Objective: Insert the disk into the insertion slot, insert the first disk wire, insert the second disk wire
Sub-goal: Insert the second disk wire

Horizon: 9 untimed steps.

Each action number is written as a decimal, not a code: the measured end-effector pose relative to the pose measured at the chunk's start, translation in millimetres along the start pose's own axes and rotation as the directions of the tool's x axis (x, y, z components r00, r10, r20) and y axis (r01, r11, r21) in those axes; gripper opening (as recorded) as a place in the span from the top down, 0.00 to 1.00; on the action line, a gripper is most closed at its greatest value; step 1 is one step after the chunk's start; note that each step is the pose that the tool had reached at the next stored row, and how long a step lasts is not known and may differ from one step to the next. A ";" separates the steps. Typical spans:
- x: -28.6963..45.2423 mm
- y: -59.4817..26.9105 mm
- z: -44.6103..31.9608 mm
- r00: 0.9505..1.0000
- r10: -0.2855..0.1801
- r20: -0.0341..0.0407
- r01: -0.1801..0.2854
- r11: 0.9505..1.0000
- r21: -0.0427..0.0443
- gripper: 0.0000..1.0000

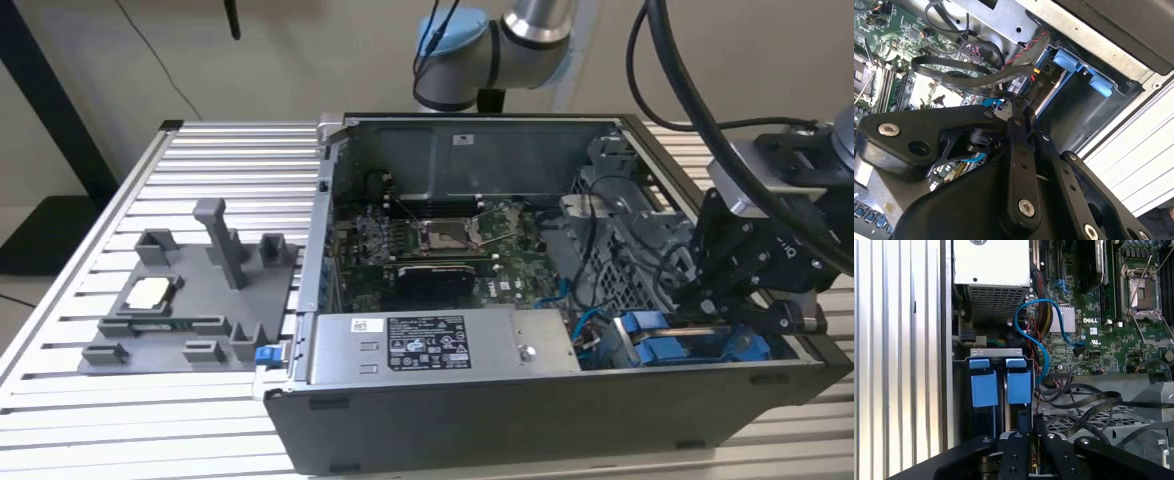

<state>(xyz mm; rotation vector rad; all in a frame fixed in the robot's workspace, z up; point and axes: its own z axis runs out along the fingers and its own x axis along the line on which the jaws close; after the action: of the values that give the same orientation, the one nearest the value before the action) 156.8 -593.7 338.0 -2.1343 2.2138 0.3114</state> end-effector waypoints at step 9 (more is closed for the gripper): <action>0.6 0.0 -0.1 1.000 0.000 0.000 0.000 1.000 0.000 0.84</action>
<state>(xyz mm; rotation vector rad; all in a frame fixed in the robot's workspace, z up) 156.8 -594.4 338.1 -2.1346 2.2141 0.3113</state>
